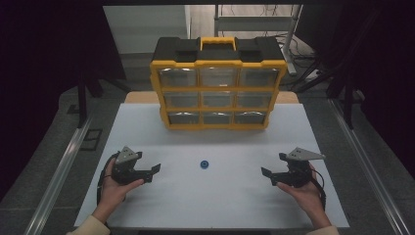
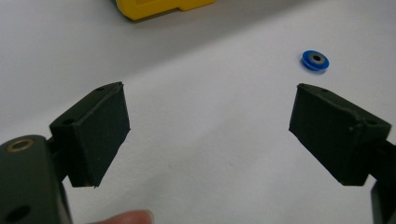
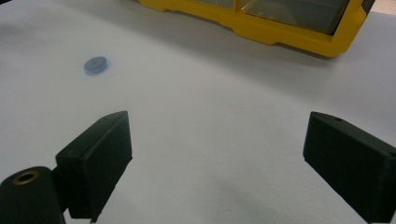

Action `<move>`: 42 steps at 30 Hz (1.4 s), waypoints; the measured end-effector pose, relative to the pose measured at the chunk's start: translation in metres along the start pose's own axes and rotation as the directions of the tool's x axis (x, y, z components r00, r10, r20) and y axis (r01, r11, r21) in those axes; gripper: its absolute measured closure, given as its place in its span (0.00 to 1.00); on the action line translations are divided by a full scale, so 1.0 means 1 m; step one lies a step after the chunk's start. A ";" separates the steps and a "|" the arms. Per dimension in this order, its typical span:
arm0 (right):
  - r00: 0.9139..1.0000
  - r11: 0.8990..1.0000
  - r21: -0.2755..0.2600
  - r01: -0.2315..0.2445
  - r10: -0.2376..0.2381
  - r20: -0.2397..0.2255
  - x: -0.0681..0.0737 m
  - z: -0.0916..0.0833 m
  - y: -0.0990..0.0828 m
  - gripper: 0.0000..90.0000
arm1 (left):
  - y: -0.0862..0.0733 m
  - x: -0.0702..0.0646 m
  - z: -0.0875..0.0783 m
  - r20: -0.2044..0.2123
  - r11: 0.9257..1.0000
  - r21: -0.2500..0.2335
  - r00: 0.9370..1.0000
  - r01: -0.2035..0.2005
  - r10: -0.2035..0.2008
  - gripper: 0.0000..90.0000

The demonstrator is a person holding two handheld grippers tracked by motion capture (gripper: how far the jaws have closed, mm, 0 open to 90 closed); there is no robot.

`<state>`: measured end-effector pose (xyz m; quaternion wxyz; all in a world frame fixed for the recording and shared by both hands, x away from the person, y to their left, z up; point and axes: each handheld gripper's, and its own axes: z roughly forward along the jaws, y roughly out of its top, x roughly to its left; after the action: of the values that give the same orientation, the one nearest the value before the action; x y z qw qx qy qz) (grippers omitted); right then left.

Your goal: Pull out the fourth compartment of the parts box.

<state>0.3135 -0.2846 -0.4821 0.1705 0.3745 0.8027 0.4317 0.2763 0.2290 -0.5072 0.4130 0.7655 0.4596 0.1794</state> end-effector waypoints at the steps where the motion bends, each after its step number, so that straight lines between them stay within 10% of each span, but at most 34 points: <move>1: 1.000 1.000 -0.001 0.000 0.000 -0.002 0.000 0.000 0.000 0.10 | 0.000 0.000 0.000 0.000 1.000 0.000 1.000 -0.002 0.002 0.14; 42: 0.998 0.999 0.007 -0.037 0.036 0.056 -0.001 -0.002 -0.010 0.12 | 0.004 -0.012 -0.003 -0.091 0.993 -0.026 0.989 -0.119 0.116 0.16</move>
<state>0.3084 -0.2898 -0.4890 0.1834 0.4017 0.7924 0.4209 0.2697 0.2191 -0.5011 0.3927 0.7760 0.4288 0.2444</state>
